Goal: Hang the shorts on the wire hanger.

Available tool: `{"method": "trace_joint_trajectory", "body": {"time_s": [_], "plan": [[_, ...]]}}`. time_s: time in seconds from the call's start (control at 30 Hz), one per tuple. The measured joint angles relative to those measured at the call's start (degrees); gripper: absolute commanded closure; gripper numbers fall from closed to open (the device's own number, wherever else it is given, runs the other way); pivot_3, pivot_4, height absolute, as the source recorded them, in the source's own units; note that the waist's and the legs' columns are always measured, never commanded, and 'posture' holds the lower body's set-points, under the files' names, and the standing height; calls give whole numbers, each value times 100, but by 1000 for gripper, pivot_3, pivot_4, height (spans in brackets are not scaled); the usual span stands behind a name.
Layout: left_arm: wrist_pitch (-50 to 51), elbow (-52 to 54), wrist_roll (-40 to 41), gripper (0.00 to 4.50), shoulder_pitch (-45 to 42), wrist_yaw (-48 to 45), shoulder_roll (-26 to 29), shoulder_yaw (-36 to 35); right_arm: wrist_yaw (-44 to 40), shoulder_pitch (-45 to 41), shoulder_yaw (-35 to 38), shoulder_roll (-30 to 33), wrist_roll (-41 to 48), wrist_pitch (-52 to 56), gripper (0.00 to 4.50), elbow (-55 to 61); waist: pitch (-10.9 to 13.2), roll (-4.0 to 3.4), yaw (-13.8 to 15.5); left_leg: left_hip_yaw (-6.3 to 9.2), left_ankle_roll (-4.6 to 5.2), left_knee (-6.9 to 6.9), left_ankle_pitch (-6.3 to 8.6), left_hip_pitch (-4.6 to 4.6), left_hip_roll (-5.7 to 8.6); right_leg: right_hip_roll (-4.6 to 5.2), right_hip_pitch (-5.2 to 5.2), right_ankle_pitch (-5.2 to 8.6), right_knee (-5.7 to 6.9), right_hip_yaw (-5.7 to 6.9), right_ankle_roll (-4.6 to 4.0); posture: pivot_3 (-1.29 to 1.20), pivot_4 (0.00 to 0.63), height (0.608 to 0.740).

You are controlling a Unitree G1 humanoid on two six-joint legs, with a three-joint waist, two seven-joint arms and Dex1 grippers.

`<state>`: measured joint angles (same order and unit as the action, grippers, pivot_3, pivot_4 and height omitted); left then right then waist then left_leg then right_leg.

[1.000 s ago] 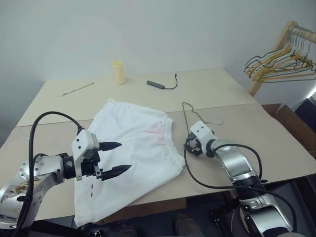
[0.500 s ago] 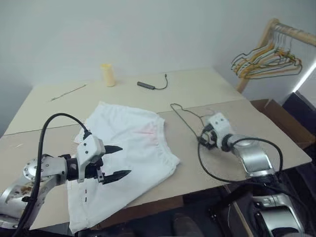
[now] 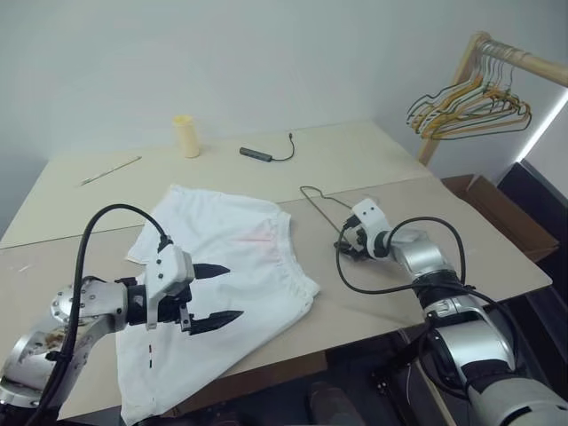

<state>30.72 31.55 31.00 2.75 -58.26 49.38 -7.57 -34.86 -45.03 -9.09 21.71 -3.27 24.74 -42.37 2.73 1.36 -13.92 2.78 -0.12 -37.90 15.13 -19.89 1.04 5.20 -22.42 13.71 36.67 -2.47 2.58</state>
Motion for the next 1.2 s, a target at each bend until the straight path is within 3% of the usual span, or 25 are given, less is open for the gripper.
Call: {"method": "trace_joint_trajectory", "body": {"time_s": [0.17, 0.37, 0.47, 0.53, 0.87, 1.1, 1.2], "plan": [[-52, -1, -20, 9, 5, -18, 0, 16, -294, 0, 11, 1, 44, -101, 0, -11, 0, 0, -2, 0, 0, 0, 0, 2, 0, 0, 1, 0, 1, 0, 0, -186, 0, 740], [-91, -4, -157, 9, 5, -44, 0, 212, -431, -242, 32, -52, 127, 822, 0, -67, 0, -1, 12, 1, 0, 0, 0, 3, 0, 1, 1, -1, 2, -1, 1, -185, 0, 740], [-207, -8, -252, 0, -8, -48, 2, 277, -430, -347, 1, -81, 106, 1086, 526, -97, -2, -2, 27, 3, 0, 0, 0, 5, 0, 0, 4, -1, 1, 1, 1, -185, 0, 740], [-228, -45, -302, 0, -16, -50, 2, 321, -354, -357, -64, -119, 37, 1101, 1117, -91, -6, -2, 23, 2, 0, 0, 0, 6, 0, 1, 6, -1, 1, 0, 1, -186, 0, 740], [-193, -114, -378, 0, -470, 180, -242, 541, 97, -370, -280, -266, -258, 1101, 4489, -132, -50, 31, 67, 2, -1, 0, 1, 58, 0, 1, 58, 18, -5, 0, 35, -193, 0, 740], [-136, -256, -377, 0, -650, 407, -486, 649, 274, -108, -130, -257, -251, 1222, 4489, 290, -56, 32, 76, 7, -1, 0, 1, 48, 0, 6, 50, 4, -6, 2, 11, -220, 0, 740], [224, -382, -91, 0, -800, 757, -903, 588, 427, 308, 73, -231, -190, 1294, 4489, 947, -56, 31, 91, 9, -1, 0, 1, 32, -1, 11, 40, 8, -9, 3, 23, -236, 0, 740]]}}
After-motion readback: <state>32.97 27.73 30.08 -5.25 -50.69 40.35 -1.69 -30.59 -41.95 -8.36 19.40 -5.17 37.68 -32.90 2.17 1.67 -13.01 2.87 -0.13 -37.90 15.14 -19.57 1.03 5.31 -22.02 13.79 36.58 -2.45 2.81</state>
